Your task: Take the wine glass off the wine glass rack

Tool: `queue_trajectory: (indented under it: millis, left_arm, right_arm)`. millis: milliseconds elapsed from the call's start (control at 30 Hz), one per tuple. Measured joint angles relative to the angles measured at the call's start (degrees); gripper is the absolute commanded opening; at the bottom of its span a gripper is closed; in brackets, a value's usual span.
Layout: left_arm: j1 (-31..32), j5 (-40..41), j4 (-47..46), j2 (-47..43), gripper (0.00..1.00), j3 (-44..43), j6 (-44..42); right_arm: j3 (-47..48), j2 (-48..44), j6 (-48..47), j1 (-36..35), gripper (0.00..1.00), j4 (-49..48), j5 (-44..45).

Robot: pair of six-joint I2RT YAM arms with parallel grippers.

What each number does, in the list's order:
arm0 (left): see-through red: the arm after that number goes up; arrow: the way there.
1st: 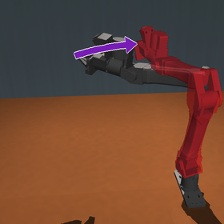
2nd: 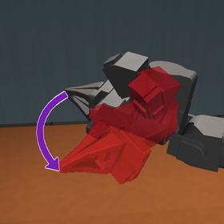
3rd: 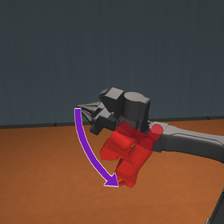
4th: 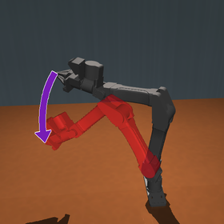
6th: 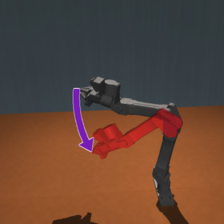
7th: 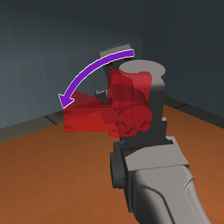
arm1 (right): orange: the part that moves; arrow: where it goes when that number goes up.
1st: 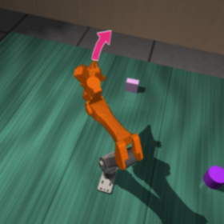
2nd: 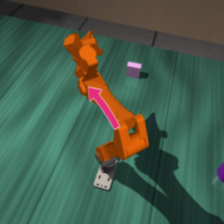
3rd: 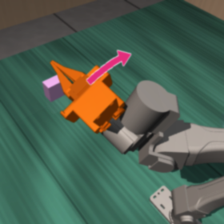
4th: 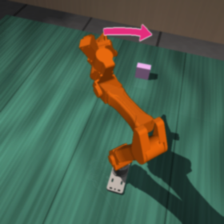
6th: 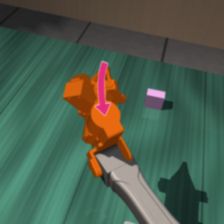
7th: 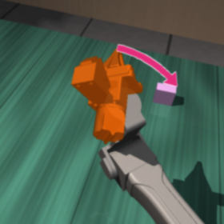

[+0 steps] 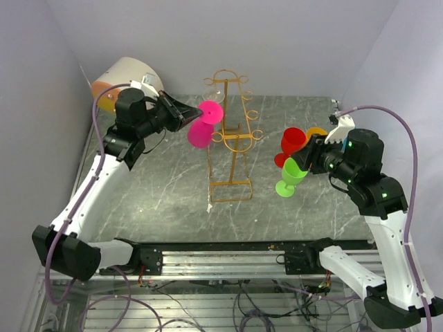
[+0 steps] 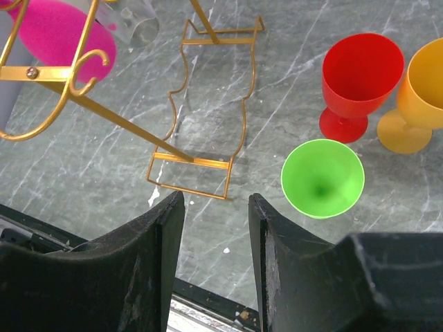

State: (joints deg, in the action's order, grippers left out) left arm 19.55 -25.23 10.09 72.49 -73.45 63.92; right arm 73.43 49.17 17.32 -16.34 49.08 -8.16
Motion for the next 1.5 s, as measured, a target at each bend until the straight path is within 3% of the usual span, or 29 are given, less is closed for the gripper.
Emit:
queue_trajectory:
  millis: [300, 500, 633, 900, 1067, 1233, 1500]
  left_arm:
    - [-0.35, 4.28, 0.46, -7.54, 0.13, 2.36, 1.40]
    - [-0.37, 4.22, -2.38, -12.44, 0.13, 9.70, 4.98]
    - [-0.37, 4.02, -3.37, -18.18, 0.12, 14.03, 6.93]
    - [-0.37, 4.02, -2.38, -33.07, 0.12, 14.29, 6.60]
    - [-0.39, 2.69, -6.60, -41.29, 0.12, 17.51, 10.45]
    - [-0.37, -0.70, -14.91, -43.76, 0.11, 23.43, 17.14]
    - [-0.39, -4.57, -25.64, -44.48, 0.10, 26.73, 25.00]
  right_arm:
    - [0.00, -0.33, 0.42, 0.00, 0.42, -0.26, -0.07]
    - [-0.50, -0.61, 0.87, 0.00, 0.42, -1.55, -1.70]
    - [-0.90, -0.83, 1.57, 0.00, 0.42, -2.67, -5.46]
    - [-1.01, -0.72, 3.91, 0.02, 0.42, -8.35, -19.23]
    - [-4.31, -0.61, 9.42, 0.00, 0.49, -18.91, -33.44]
    - [-8.76, 0.70, 20.00, -0.02, 0.58, -35.98, -46.21]
    - [-9.81, 4.55, 32.87, -2.89, 0.60, -57.16, -52.94]
